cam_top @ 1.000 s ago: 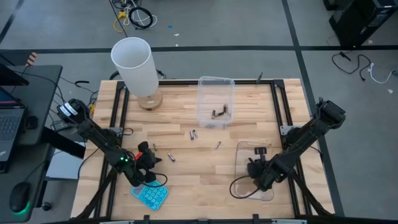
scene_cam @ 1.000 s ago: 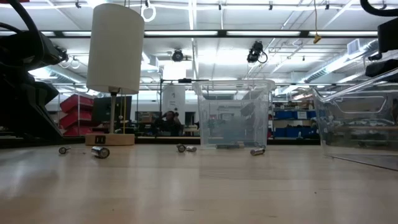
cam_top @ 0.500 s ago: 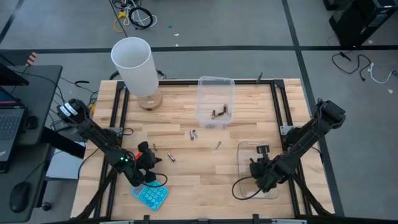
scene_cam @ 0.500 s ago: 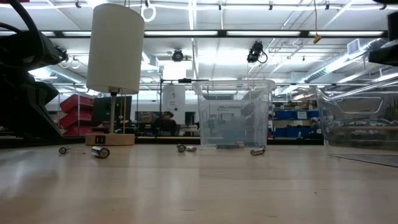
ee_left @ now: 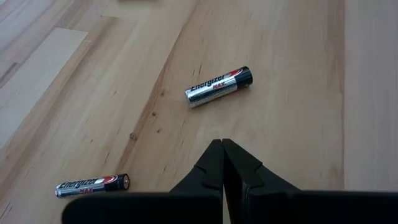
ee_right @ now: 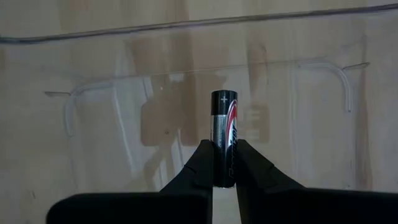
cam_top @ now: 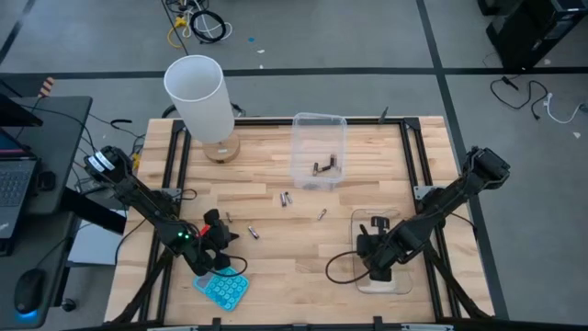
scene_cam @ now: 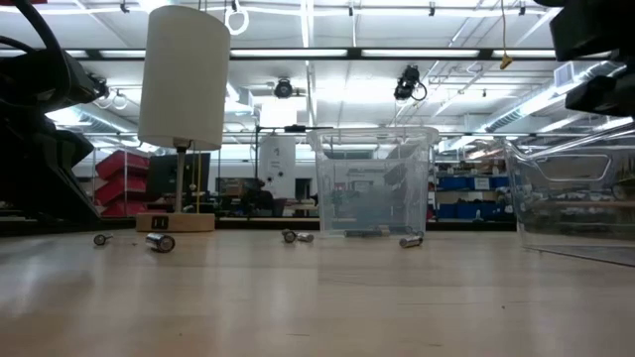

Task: Sort batteries
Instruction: Put the silver battery into the bottom transparent bin

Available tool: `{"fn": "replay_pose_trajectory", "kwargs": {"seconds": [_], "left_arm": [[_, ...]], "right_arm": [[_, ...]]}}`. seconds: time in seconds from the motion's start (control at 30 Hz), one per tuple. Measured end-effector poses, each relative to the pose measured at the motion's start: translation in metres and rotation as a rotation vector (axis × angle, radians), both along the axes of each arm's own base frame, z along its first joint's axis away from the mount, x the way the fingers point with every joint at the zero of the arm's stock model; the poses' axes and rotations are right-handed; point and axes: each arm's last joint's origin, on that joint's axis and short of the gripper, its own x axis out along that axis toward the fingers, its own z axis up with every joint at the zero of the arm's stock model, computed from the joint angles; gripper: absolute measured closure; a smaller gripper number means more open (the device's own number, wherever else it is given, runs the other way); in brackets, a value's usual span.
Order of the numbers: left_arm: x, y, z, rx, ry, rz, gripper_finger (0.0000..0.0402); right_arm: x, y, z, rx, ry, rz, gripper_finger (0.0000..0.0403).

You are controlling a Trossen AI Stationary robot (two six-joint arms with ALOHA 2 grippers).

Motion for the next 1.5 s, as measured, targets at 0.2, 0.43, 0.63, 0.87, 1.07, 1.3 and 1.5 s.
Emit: {"fn": "replay_pose_trajectory", "kwargs": {"seconds": [0.2,0.43,0.63,0.87,1.07,1.3,1.5], "left_arm": [[0.0,0.0,0.0,0.0,0.0,0.0,0.0401],[0.0,0.0,0.0,0.0,0.0,0.0,0.0401],[0.0,0.0,0.0,0.0,0.0,0.0,0.0401],[0.0,0.0,0.0,0.0,0.0,0.0,0.0401],[0.0,0.0,0.0,0.0,0.0,0.0,0.0401],[0.0,0.0,0.0,0.0,0.0,0.0,0.0401],[0.0,0.0,0.0,0.0,0.0,0.0,0.0401]], "right_arm": [[-0.001,0.002,0.0,-0.037,-0.032,0.007,0.0375],[-0.003,0.001,-0.005,-0.026,-0.028,-0.029,0.0375],[-0.006,0.0,-0.01,0.006,0.0,-0.051,0.0375],[-0.008,-0.002,-0.011,0.031,0.062,-0.063,0.0375],[-0.01,-0.003,-0.011,0.036,0.093,-0.087,0.0375],[-0.012,-0.006,-0.016,0.044,0.122,-0.117,0.0375],[-0.016,-0.009,-0.023,0.034,0.139,-0.118,0.0363]]}}
